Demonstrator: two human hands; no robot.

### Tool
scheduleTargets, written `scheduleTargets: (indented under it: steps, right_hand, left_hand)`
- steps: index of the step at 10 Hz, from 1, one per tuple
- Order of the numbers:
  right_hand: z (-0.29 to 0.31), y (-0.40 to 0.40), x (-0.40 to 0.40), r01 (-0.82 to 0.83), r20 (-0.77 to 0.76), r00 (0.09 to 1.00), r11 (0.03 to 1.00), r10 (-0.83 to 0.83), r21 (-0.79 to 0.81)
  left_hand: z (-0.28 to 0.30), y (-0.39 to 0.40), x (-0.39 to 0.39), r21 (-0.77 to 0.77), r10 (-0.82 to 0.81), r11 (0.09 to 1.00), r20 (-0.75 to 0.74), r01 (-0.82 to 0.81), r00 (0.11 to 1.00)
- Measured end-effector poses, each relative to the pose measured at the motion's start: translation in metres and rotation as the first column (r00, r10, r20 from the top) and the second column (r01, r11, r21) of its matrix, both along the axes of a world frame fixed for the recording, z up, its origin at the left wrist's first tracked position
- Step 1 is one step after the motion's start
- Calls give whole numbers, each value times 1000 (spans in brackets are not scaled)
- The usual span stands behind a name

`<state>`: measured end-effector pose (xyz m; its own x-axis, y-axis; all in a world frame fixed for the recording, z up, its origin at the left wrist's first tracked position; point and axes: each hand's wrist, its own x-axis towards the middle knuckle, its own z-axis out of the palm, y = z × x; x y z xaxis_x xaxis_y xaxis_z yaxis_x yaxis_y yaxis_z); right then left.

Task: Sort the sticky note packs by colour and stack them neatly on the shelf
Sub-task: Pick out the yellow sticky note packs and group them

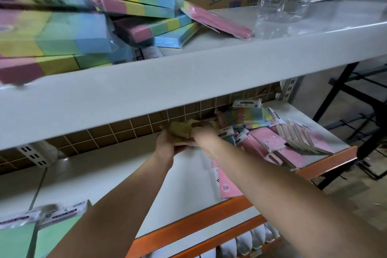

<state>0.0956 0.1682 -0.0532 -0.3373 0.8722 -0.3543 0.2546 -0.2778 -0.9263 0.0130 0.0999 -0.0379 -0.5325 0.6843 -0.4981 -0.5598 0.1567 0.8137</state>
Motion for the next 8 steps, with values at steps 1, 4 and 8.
scheduleTargets:
  steps: [1,4,8]
  right_hand:
    - [-2,5,1,-21,100,995,999,16,47]
    - [-14,18,2,29,590,794,978,-148,207]
    - [-13,-4,-28,-37,517,851,972,-91,231]
  left_hand:
    - [-13,5,-1,-24,-90,996,-181,87,979]
    - [-13,4,-29,-1,73,997,-144,-74,987]
    - [-20,-22,-63,-119,117,983,-162,-137,980]
